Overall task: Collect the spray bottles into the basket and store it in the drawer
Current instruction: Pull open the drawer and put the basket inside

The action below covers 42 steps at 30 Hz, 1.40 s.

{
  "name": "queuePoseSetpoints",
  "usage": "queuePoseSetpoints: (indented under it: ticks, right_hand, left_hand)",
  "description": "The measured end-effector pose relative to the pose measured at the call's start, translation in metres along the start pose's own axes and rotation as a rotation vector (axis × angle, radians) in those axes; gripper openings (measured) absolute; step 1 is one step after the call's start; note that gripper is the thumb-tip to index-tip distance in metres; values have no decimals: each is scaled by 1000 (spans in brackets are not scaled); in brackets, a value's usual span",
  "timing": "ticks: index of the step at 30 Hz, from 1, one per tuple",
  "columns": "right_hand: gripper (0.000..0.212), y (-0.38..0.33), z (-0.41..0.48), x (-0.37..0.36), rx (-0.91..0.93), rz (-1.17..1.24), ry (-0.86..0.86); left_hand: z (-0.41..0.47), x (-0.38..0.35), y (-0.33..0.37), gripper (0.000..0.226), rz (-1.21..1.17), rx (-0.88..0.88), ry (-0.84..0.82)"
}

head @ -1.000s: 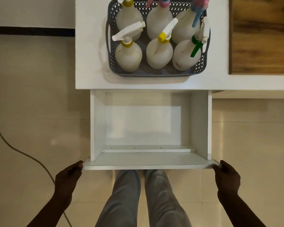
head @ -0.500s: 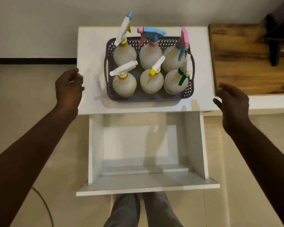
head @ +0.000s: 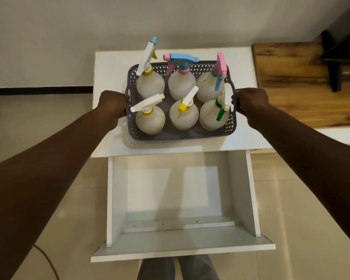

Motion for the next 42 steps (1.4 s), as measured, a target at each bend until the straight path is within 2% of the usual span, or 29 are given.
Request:
queuePoseSetpoints:
  ticks: [3,9,13,20,23,32,38,42]
  right_hand:
    - [22,2,6,-1,15,-19,-12]
    - [16,11,-12,7,45,-23,-37]
    - [19,32,-41,18,38,65,-75]
    - [25,87,-108,52,-33,105,-118]
    - [25,111,-140,66,-48,87,-149]
    - [23,175,-209,105,-149,50,-80]
    - [25,205,-210,102,-196,4,-55]
    - [24,225,-199,93,-221,-20,-45]
  left_hand:
    - [3,2,-2,23,-28,-8,10]
    - [-11,8,-12,19,-67,-14,-2]
    - [-42,21,-26,13,-92,-35,-7]
    - [-112,49,-72,15,-96,-54,-94]
    - [-142,58,-100,17,-93,-21,-117]
    - [-208,70,-186,21,-52,138,-40]
    - [-207,61,-231,20,-40,209,-23]
    - [-192,49,-253,36,-26,224,-43]
Point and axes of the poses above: each hand's wrist, its own z-axis towards the middle knuckle, its own x-axis out of the back of the hand, y = z × x, the point moved 7 cm from there along z, towards the middle knuckle, and after that the axes turned 3 degrees about z, right-handed, at the moved point
